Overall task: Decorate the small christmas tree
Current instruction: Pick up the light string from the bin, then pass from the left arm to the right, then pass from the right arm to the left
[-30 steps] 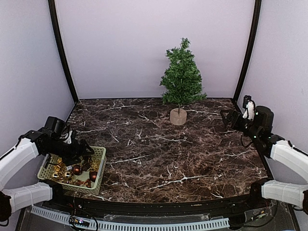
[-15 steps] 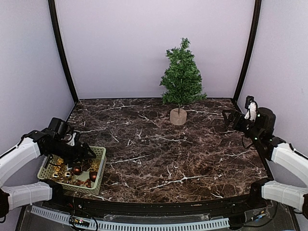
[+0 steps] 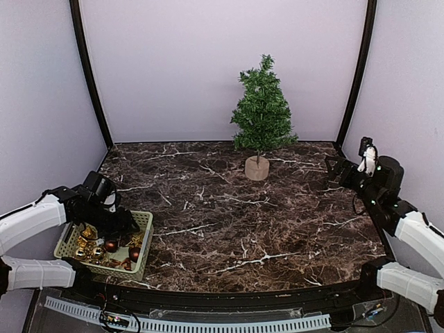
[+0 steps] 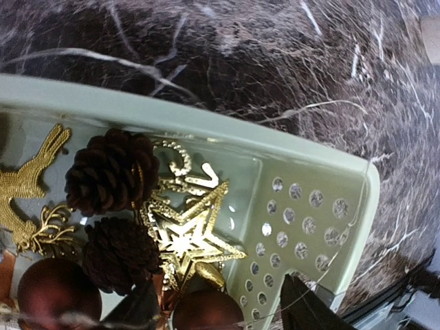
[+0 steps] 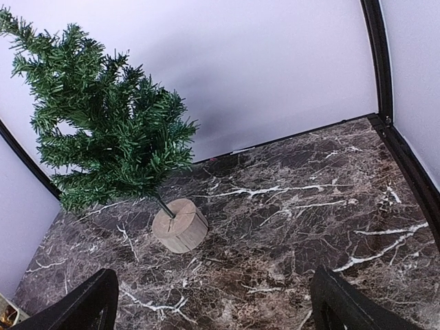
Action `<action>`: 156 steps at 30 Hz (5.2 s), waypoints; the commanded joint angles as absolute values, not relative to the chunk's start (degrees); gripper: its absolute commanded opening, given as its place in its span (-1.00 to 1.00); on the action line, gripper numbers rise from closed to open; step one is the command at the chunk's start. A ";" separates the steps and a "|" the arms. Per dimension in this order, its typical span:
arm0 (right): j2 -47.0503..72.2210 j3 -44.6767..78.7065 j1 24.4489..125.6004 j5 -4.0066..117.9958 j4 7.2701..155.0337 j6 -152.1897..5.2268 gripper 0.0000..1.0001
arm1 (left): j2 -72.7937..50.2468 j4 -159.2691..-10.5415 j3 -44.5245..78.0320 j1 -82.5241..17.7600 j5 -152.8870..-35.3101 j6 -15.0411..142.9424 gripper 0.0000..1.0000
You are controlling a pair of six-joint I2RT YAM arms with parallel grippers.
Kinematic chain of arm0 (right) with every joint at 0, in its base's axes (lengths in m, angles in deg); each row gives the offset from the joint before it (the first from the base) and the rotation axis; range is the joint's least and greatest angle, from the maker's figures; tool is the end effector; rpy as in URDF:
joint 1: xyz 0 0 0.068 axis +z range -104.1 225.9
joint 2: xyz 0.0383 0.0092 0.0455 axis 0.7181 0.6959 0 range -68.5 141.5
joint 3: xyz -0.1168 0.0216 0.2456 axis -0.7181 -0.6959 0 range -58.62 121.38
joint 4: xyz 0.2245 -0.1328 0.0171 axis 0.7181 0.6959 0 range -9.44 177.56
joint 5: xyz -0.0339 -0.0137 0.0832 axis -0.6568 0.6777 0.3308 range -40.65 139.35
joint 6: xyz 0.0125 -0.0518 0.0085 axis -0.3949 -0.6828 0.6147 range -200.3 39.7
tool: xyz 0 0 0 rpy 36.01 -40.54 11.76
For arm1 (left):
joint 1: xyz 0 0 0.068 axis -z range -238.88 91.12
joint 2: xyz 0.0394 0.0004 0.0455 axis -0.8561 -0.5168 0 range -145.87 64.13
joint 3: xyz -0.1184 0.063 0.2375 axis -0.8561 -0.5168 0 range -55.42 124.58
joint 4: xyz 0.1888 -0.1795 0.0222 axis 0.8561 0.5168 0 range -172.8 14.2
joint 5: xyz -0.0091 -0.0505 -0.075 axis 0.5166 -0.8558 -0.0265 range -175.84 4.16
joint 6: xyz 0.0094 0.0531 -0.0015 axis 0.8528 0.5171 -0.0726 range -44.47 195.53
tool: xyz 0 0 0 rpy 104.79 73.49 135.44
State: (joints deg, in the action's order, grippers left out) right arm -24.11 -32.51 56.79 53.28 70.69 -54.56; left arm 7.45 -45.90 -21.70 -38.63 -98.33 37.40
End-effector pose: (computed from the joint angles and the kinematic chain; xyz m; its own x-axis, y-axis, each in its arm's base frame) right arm 0.1872 0.0385 0.2623 -0.2401 0.3949 -0.8868 -0.1674 0.8830 0.4385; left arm 0.1649 -0.0689 0.1997 -0.9098 -0.3069 -0.2793 -0.1551 0.8758 -0.4570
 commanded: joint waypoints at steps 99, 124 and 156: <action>41.89 7.47 104.21 56.89 35.71 -64.19 0.06 | -19.80 -81.50 40.21 -25.67 -137.41 48.74 -1.00; 40.79 2.51 104.22 43.26 31.94 -66.35 -1.00 | -15.33 -75.75 37.31 -26.07 -131.71 55.45 -1.00; 5.30 8.58 105.36 56.86 88.33 -67.55 -1.00 | -2.32 -63.05 17.78 -28.46 -119.88 82.86 0.89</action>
State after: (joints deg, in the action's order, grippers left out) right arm 6.62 3.29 104.83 50.57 81.35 -65.58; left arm 0.65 -58.31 16.64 -33.49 -105.19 74.27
